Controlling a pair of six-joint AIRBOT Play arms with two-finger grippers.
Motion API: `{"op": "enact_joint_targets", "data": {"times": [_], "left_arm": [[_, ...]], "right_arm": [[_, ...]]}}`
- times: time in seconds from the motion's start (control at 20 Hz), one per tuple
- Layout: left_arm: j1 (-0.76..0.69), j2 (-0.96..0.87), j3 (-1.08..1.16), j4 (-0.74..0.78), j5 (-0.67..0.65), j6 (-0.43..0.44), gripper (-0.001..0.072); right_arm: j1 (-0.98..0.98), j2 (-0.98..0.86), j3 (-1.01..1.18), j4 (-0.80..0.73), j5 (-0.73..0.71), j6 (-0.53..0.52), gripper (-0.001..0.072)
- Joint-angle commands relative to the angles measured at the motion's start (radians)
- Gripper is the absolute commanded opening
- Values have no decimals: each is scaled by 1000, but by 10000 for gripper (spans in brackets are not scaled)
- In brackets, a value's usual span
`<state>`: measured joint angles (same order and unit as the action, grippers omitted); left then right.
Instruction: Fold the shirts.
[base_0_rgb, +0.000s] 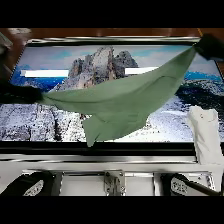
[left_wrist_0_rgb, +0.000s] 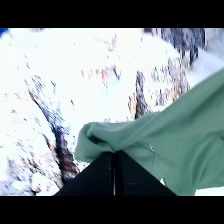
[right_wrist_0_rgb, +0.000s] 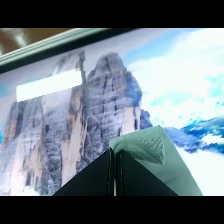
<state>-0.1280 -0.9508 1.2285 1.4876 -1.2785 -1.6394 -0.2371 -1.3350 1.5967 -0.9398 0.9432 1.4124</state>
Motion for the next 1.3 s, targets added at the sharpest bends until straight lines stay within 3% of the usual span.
{"op": "enact_joint_targets", "data": {"times": [0.0, 0.2, 0.25, 0.3, 0.35, 0.45, 0.55, 0.6, 0.7, 0.8, 0.85, 0.9, 1.0, 1.1, 1.25], "left_arm": [[-4, -120, -185, -219, -5, 16, 43], [-16, -220, -211, -277, 13, 35, 43], [-15, -220, -209, -280, 26, 39, 43], [-15, -219, -204, -280, 29, 42, 43], [-15, -217, -195, -280, 27, 58, 43], [-14, -208, -174, -280, 27, 61, 43], [-15, -200, -140, -280, 27, 87, 43], [-15, -195, -124, -280, 28, 104, 44], [-15, -182, -92, -280, 28, 159, 44], [-15, -168, -66, -280, 29, 166, 43], [-15, -159, -60, -280, 29, 166, 43], [-15, -149, -57, -280, 29, 166, 44], [-15, -133, -56, -280, 29, 175, 43], [-15, -126, -56, -280, 29, 182, 44], [-16, -117, -56, -288, 33, 181, 44]], "right_arm": [[54, -259, 1, 100, 101, 18, 51], [159, -412, 1, 74, 193, 17, 60], [168, -413, 1, 74, 177, 17, 190], [168, -405, 4, 78, 169, 17, 586], [156, -384, 6, 66, 188, 11, 699], [104, -320, 6, -10, 285, 11, 699], [40, -252, 6, -154, 469, 13, 694], [14, -224, -2, -196, 570, 13, 618], [-20, -136, -107, -184, 653, 12, 588], [-11, -13, -333, -142, 557, 38, 591], [5, 47, -478, -86, 487, 51, 671], [27, 91, -624, -18, 433, 50, 700], [81, 121, -845, 102, 368, 42, 700], [152, 121, -958, 183, 291, 20, 699], [313, 120, -987, 183, 135, 110, 699]]}}
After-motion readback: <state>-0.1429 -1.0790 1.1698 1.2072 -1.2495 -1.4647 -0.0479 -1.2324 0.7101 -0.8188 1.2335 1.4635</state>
